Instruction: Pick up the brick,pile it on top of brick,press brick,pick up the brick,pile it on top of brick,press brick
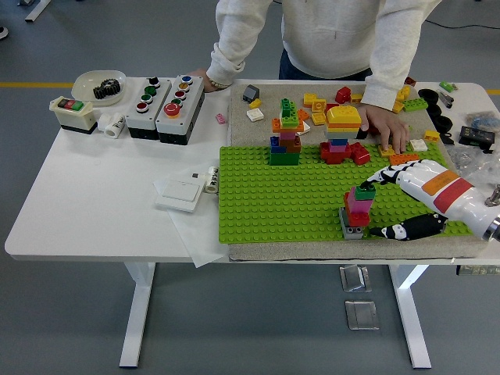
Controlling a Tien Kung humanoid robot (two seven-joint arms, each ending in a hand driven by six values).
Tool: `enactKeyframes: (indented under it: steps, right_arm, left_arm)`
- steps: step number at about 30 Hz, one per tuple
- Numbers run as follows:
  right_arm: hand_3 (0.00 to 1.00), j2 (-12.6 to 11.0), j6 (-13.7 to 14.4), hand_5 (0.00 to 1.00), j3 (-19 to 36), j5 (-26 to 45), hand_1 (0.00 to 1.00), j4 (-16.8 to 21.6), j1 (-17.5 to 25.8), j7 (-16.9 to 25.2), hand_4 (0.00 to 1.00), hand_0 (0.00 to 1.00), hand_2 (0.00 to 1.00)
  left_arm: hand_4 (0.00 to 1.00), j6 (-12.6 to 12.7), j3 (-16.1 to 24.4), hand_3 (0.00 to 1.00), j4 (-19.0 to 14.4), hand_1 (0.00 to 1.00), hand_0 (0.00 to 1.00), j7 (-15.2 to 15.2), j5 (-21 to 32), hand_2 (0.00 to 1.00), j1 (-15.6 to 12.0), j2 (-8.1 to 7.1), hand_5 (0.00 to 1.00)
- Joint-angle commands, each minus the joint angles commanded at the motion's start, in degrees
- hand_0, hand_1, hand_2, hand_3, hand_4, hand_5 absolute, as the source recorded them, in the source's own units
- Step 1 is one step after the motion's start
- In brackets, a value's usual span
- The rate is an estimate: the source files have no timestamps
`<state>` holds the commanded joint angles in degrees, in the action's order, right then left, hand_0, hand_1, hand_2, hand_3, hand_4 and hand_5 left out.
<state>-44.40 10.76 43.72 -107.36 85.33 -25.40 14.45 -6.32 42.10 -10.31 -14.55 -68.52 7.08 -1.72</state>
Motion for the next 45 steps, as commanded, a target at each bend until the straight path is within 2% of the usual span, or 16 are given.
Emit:
enactKeyframes:
  steps: [13, 28, 45]
  right_arm:
    - [0.706, 0.17, -0.06, 0.514, 0.3, 0.01, 0.64, -0.67, 0.26, 0.01, 0.942, 0.621, 0.756]
    - [0.708, -0.06, 1.27, 0.513, 2.37, 0.37, 0.638, 0.47, 0.9, 0.54, 0.942, 0.621, 0.757]
    - [0.71, -0.32, 1.2, 0.511, 3.31, 0.06, 0.632, 0.9, 2.24, 0.67, 0.94, 0.618, 0.755]
  left_arm:
    - [0.527, 0.03, -0.59, 0.532, 0.0, 0.717, 0.828, 0.2, 0.84, 0.597, 0.13, 0.01, 0.508]
    - [0.526, -0.02, -1.23, 0.533, 0.0, 0.72, 0.829, 0.38, 1.63, 0.597, 0.2, -0.04, 0.508]
    - [0.527, -0.07, -1.21, 0.533, 0.0, 0.722, 0.826, 0.43, 1.58, 0.597, 0.13, -0.02, 0.508]
